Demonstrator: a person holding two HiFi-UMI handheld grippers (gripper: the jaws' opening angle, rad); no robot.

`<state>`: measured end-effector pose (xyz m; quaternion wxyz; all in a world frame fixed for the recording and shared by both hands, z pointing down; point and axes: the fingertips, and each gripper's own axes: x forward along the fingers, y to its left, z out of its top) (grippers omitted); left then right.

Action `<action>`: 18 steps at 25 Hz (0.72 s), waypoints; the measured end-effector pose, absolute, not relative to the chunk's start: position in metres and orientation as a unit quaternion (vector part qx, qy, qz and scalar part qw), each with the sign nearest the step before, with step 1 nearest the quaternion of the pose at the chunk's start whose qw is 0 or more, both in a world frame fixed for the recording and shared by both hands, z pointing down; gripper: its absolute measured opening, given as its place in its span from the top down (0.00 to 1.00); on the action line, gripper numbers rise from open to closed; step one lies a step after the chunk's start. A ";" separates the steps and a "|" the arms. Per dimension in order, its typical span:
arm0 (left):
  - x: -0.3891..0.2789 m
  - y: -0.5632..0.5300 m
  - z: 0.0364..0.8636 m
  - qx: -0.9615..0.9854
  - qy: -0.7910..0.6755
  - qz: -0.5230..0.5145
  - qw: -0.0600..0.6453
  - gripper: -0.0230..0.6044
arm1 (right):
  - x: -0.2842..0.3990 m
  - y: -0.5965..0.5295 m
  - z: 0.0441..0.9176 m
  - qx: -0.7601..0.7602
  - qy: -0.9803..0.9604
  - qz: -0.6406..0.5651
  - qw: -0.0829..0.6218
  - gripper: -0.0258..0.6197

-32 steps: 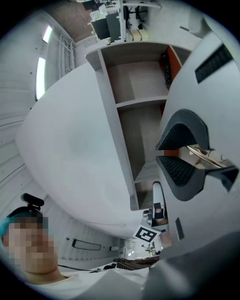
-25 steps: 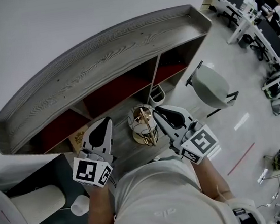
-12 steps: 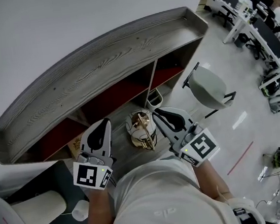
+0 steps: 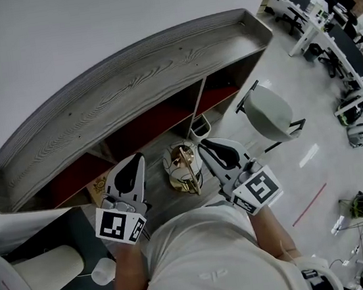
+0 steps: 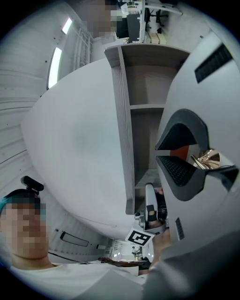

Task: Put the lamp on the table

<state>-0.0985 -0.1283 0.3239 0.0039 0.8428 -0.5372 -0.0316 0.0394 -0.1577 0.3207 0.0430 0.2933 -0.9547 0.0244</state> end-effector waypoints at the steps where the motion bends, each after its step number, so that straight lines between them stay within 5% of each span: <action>1: -0.099 -0.128 0.326 0.842 -0.538 -0.032 0.007 0.94 | 0.039 -0.158 0.321 0.293 -0.955 0.025 0.043 0.86; 18: -0.095 -0.124 0.333 0.845 -0.533 -0.029 0.023 0.94 | 0.045 -0.153 0.324 0.298 -0.953 0.036 0.039 0.86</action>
